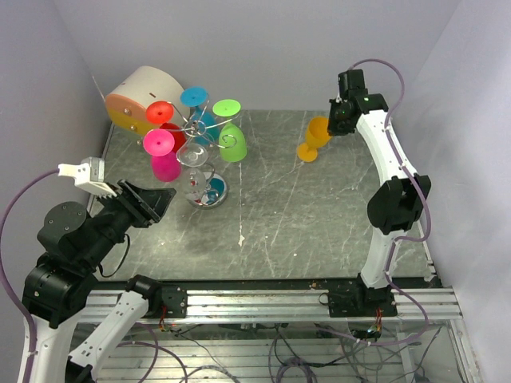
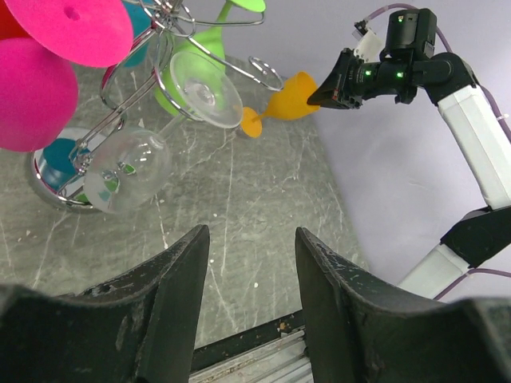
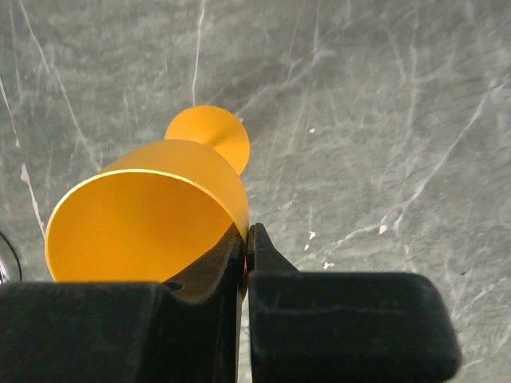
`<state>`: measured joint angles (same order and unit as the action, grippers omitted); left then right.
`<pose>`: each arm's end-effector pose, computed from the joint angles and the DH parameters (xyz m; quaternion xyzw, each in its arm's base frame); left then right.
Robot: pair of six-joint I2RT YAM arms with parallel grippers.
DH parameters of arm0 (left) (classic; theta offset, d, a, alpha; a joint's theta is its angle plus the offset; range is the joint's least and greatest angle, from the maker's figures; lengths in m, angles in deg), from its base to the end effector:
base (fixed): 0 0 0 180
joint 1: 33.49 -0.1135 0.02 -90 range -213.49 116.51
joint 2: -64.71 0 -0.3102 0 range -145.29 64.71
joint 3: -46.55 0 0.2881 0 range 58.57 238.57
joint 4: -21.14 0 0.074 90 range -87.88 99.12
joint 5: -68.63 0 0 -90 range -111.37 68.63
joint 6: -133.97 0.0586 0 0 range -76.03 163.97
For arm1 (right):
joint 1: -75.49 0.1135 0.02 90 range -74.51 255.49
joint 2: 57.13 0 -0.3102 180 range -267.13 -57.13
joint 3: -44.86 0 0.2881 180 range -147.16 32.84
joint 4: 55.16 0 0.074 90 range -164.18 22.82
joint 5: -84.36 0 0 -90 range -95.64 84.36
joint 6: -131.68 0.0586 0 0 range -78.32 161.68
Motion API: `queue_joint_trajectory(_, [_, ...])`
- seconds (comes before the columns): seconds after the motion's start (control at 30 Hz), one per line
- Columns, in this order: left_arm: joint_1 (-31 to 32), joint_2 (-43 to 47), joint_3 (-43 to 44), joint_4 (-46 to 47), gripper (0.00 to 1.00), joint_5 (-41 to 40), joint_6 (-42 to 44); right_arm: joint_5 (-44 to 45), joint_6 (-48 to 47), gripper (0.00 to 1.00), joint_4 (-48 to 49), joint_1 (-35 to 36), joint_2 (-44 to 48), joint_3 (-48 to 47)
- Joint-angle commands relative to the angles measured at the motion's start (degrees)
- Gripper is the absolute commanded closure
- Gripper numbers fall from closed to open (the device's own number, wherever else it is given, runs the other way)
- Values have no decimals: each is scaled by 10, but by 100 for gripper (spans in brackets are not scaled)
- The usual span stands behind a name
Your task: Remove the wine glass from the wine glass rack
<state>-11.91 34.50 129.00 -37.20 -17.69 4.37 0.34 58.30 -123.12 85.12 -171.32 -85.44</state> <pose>0.0545 -0.0256 0.4833 -0.0952 0.7375 -0.3606 0.5630 0.4995 0.0786 0.3724 0.0746 0.9410 0.0261 0.3290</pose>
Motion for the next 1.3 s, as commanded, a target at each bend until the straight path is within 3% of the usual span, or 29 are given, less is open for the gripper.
queue_joint_trajectory(0.0, [2,8,-15,-7,42,-12,8,-31,3,100,-8,-6,-12,21])
queue_joint_trajectory(0.5, [2,36,-43,-29,43,-23,1,46,6,100,-6,-5,-44,33])
queue_joint_trajectory(0.67, [2,43,-51,-30,43,-27,-3,50,13,83,0,-2,-10,27])
queue_joint_trajectory(0.8, [2,44,-56,-26,43,-24,-5,18,22,75,13,0,39,20])
queue_joint_trajectory(0.83, [2,43,-57,-25,43,-23,-5,4,25,74,17,0,48,18])
queue_joint_trajectory(0.93, [2,39,-57,-22,43,-17,-7,-50,32,57,30,0,72,7])
queue_joint_trajectory(1.1, [2,37,-58,-15,44,-18,-10,-254,74,55,126,7,105,18])
queue_joint_trajectory(1.27, [2,30,-50,-16,44,-21,-8,-501,208,56,305,20,90,43])
